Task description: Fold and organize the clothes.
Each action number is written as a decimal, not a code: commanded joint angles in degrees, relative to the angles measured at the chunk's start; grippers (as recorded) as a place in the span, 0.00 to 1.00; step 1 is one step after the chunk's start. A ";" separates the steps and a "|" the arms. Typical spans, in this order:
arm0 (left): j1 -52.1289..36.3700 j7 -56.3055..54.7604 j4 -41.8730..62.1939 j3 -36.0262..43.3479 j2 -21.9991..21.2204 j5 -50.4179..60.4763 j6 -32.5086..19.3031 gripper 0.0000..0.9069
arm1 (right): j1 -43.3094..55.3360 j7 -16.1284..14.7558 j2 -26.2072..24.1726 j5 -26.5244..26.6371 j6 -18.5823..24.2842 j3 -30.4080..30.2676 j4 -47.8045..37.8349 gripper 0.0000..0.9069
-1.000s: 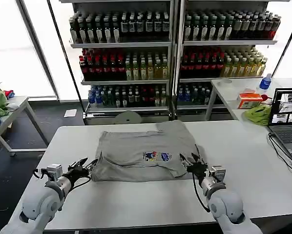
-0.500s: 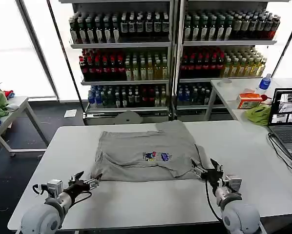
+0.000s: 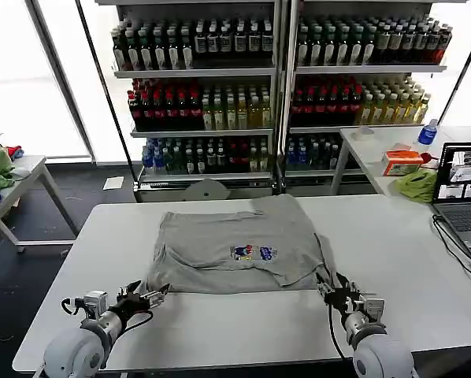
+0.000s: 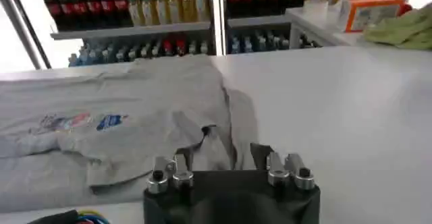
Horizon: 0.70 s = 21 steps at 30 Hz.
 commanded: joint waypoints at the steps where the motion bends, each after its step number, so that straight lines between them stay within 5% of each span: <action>1: -1.15 0.18 1.68 0.32 -0.30 -0.32 0.00 0.33 | -0.57 0.95 0.24 0.09 -0.61 -0.06 -0.11 0.00; 5: -1.31 0.22 2.00 0.36 -0.29 -0.36 0.00 0.10 | -0.53 0.74 0.09 0.82 -0.62 -0.12 -0.59 0.00; 8: -1.59 0.30 2.73 0.35 -0.28 -0.76 0.00 0.04 | -0.21 0.79 0.09 1.33 -0.65 -0.07 -1.30 0.00; 21: -0.38 1.39 2.77 0.12 -0.83 -1.09 -0.26 0.03 | -0.07 0.42 -0.73 4.36 -0.67 0.44 -0.78 0.00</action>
